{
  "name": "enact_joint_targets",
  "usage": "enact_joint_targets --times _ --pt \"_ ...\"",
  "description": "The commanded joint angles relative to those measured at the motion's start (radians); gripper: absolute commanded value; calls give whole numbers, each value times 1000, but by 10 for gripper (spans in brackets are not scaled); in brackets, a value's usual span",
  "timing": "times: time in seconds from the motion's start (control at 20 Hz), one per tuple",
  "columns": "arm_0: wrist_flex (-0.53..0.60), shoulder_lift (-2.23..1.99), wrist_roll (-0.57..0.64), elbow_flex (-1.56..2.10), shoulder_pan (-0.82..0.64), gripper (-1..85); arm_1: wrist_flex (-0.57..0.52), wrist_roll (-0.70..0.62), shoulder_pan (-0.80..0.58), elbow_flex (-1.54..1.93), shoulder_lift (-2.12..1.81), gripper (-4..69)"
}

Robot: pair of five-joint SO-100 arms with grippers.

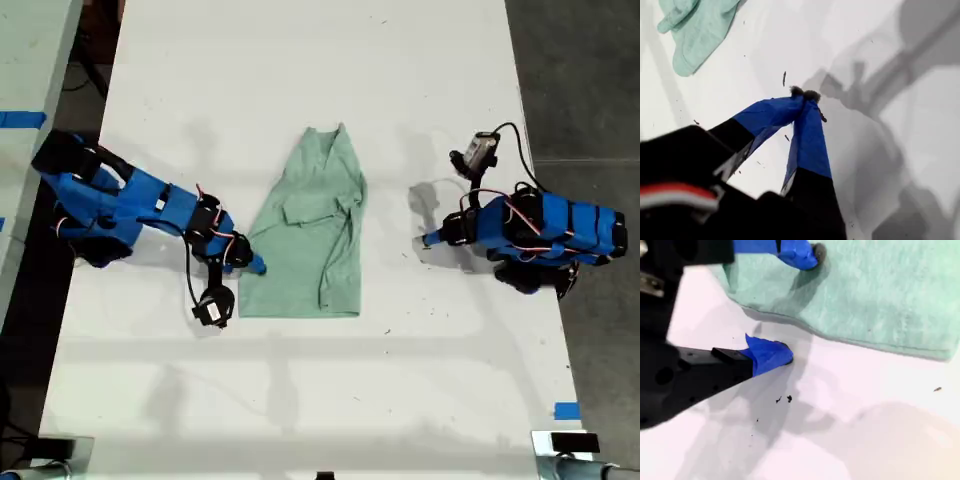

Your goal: Fold t shirt

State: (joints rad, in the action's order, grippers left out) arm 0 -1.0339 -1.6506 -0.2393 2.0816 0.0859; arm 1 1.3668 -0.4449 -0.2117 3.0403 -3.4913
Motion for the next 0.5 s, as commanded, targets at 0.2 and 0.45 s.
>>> enact_joint_targets --times 0.2,0.45 --pt "28 80 11 -84 -43 60 -11 3 8 61 -12 -15" --pt "23 -5 11 -94 -57 -2 -11 3 8 61 -12 -15"
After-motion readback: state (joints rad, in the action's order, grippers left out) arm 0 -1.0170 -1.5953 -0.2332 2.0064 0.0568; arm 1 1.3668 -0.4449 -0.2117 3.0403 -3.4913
